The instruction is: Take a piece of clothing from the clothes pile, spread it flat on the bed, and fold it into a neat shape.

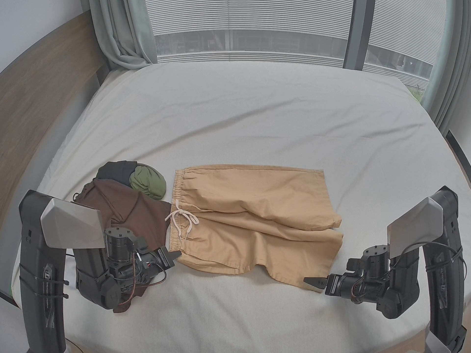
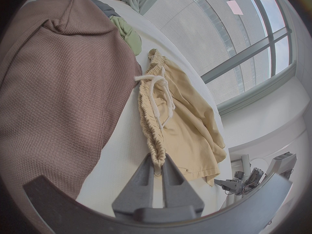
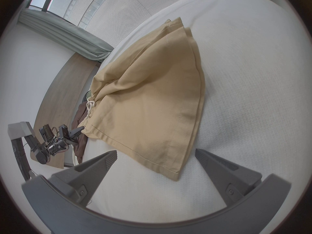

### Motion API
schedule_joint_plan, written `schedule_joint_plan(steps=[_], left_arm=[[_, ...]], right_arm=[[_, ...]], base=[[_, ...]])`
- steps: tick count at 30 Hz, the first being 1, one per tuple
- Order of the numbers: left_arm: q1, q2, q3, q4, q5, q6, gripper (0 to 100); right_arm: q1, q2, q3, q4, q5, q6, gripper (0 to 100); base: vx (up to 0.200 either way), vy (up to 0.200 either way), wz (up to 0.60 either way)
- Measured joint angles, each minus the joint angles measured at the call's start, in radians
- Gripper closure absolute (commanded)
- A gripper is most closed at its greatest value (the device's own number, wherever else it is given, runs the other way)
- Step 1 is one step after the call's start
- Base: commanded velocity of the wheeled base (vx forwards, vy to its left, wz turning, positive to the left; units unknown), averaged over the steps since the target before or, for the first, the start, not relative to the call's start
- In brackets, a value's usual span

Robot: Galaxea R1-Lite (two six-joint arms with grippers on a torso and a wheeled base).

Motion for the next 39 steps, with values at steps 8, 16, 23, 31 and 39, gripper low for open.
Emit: schedule_joint_plan(steps=[8,16,23,31,39], left_arm=[[0.001,0.0,0.0,0.0,0.0,0.0,100],[0.0,0.0,0.001,-0.001,0.0,0.0,100],[0.0,0.0,0.001,-0.001,0.0,0.0,100],[0.001,0.0,0.002,-0.006,-0.001,0.0,100],[0.003,0.0,0.014,-0.014,-0.011,0.0,100]], right_arm=[[0.018,-0.003,-0.004,0.008,-0.003,0.049,0],[0.019,-0.003,-0.006,0.017,-0.002,0.053,100],[0.018,0.0,-0.007,0.015,-0.023,0.051,100],[0.012,0.0,-0.003,0.01,-0.027,0.049,100],[0.007,-0.029,0.034,0.017,-0.029,0.043,100]], base=[[0.0,0.0,0.0],[0.0,0.0,0.0],[0.0,0.0,0.0],[0.0,0.0,0.0],[0.0,0.0,0.0]])
